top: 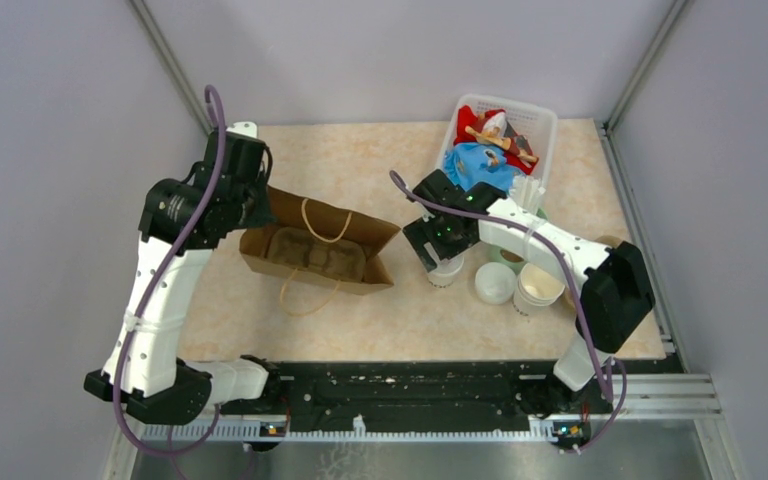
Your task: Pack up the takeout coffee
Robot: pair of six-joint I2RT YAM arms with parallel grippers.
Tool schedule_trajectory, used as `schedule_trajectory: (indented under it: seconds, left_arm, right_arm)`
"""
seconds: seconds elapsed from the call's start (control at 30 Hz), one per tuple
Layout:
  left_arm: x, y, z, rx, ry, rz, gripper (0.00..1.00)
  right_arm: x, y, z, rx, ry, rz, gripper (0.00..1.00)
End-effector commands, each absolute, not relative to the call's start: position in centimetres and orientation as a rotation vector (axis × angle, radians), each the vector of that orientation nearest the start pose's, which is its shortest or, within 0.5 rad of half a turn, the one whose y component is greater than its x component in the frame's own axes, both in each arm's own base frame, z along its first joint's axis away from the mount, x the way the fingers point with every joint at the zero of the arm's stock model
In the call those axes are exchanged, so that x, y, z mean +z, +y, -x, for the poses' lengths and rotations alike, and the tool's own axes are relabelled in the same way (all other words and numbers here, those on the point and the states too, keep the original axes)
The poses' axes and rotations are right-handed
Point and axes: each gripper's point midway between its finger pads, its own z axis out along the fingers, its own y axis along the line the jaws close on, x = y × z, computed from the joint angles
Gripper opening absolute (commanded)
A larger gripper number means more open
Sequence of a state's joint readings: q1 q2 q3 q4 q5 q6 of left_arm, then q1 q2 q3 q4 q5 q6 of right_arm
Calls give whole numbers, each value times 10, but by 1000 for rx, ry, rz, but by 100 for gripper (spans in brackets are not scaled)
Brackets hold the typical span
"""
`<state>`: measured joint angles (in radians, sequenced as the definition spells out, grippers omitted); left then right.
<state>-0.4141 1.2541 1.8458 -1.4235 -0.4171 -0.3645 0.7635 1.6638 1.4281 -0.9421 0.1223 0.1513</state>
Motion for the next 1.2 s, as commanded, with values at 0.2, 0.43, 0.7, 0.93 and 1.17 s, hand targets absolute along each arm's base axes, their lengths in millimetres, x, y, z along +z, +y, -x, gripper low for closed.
schedule_trajectory:
  seconds: [0.2, 0.43, 0.7, 0.93, 1.17]
  left_arm:
    - [354, -46, -249, 102, 2289, 134, 0]
    - [354, -45, -251, 112, 2287, 127, 0]
    - [354, -46, -251, 115, 2287, 118, 0]
    - [356, -45, -251, 116, 2278, 116, 0]
    - [353, -53, -258, 76, 2273, 114, 0]
  right_arm:
    - [135, 235, -272, 84, 2589, 794, 77]
    - [150, 232, -273, 86, 2542, 788, 69]
    - [170, 230, -272, 123, 2492, 743, 68]
    - [252, 215, -255, 258, 2339, 696, 68]
    - [381, 224, -199, 632, 2027, 786, 68]
